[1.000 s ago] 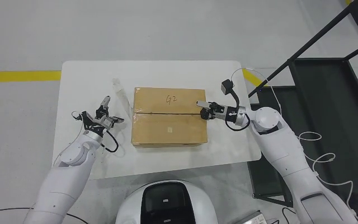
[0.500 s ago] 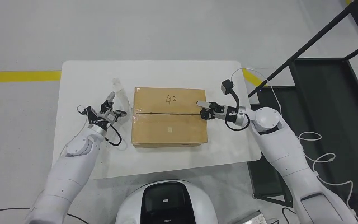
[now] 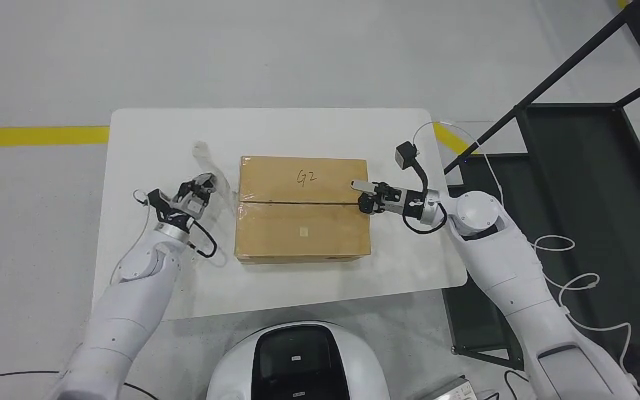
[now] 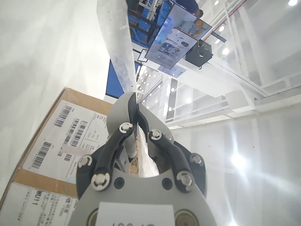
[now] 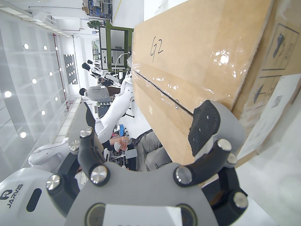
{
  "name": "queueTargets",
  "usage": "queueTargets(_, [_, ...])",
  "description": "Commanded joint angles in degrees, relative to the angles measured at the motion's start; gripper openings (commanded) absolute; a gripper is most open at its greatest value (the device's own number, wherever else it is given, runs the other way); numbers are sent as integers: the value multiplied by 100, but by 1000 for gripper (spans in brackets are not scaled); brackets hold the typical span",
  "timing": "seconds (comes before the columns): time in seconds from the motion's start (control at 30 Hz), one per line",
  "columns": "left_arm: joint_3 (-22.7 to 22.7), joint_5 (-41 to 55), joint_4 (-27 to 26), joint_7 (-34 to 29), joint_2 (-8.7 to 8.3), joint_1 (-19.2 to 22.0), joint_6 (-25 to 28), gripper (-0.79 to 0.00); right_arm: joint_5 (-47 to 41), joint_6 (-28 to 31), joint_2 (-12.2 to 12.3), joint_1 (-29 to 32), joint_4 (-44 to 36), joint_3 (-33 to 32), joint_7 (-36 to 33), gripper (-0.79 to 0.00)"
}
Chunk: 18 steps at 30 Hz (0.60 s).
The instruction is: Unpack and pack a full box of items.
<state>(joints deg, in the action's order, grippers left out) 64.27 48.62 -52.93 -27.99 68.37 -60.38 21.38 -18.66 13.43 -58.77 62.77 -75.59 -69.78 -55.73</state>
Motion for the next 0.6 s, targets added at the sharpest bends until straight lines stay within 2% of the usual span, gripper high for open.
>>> queueTargets(0.0, [80,4,-108,-34,-7,-114,144,-785,0,0,0,0,0,0,0,0])
queueTargets(0.33, [501,-256,-888,234,-55,-784,816,-785,0,0,0,0,0,0,0,0])
queueTargets(0.57, [694,-849,-1584,605,-73,-1271,1262,-785,0,0,0,0,0,0,0,0])
